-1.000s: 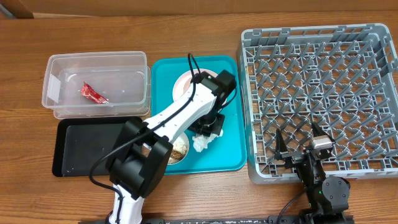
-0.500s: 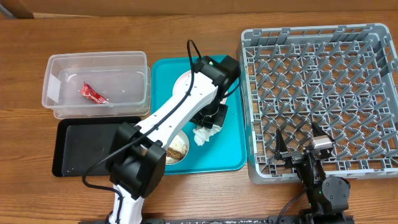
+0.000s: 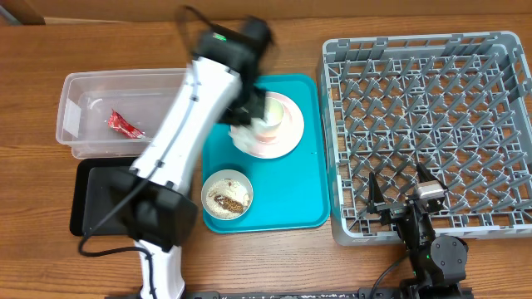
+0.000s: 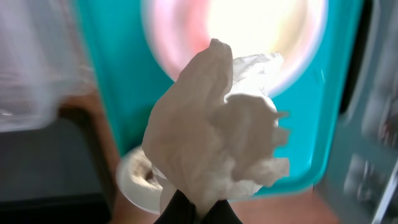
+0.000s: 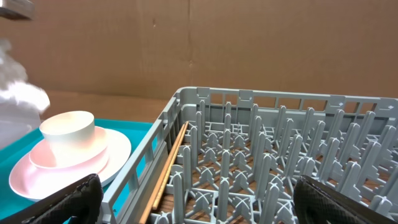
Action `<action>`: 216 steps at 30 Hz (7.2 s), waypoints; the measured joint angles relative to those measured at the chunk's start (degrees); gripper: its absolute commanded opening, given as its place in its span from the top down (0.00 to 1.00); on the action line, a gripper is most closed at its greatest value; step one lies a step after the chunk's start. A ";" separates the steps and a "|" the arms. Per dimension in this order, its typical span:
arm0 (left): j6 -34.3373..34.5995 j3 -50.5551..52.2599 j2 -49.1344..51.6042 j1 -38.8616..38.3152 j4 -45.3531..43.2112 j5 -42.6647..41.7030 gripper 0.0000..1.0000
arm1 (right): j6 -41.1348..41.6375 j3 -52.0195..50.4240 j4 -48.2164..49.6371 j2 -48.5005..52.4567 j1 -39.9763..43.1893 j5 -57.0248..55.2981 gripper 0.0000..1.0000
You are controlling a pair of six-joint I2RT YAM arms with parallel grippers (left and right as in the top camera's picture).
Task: Sort waste into correct bins and load items into the dishwasher
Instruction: 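Carry the tissue to the clear bin and release it, then reach the left gripper to the white bowl and grasp its rim, then lift the bowl and move it over the black tray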
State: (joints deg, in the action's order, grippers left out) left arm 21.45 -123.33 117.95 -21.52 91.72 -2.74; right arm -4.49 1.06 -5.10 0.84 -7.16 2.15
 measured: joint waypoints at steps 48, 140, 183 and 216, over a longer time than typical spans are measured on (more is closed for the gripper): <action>0.42 9.31 -11.69 16.33 0.98 -0.57 0.50 | -0.02 0.00 -0.02 0.00 0.00 -0.02 0.00; 11.41 56.52 -14.08 -18.64 -33.03 9.14 0.96 | -0.02 0.00 0.00 0.00 0.00 -0.02 0.00; 1.88 36.81 -33.11 -4.74 -11.37 1.05 0.96 | -0.02 0.00 0.00 0.00 0.00 0.00 0.00; -16.22 59.82 -38.29 55.19 -26.93 -37.11 0.96 | -0.02 0.00 0.00 0.00 0.00 -0.02 0.00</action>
State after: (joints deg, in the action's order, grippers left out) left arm 5.23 -63.51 79.66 33.67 64.79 -39.86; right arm -4.51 1.06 -5.10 0.84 -7.16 2.13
